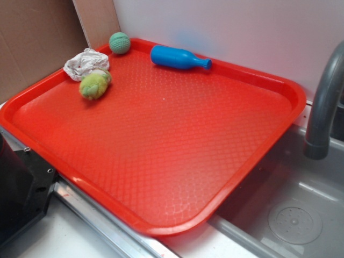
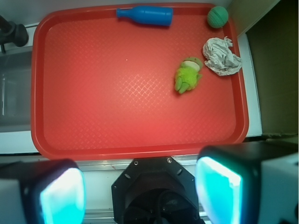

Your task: Grab the white paper.

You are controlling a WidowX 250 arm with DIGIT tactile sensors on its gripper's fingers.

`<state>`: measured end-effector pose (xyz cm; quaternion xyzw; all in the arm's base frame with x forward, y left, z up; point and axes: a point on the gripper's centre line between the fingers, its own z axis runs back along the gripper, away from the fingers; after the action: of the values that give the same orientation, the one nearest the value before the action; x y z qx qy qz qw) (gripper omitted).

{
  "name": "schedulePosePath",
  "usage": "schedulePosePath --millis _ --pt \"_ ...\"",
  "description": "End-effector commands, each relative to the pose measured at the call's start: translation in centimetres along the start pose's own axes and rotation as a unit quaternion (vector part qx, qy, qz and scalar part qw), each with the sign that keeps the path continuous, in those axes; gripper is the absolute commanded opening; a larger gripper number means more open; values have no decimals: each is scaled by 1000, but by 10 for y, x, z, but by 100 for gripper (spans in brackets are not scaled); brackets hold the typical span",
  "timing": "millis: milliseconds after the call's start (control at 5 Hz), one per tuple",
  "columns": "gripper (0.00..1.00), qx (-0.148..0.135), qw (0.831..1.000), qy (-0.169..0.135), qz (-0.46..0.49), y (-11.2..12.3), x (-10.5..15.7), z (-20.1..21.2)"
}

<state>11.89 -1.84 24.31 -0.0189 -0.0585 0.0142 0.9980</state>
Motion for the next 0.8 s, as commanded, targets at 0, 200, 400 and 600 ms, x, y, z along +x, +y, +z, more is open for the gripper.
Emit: schedulePosePath --millis 0,200,400,600 --pt "100 0 1000 0 0 0 0 0" --pt "100 59 995 2 85 49 14 -31" --pt "100 54 985 9 165 84 25 -51" --pt "100 99 953 -42 284 126 39 -72"
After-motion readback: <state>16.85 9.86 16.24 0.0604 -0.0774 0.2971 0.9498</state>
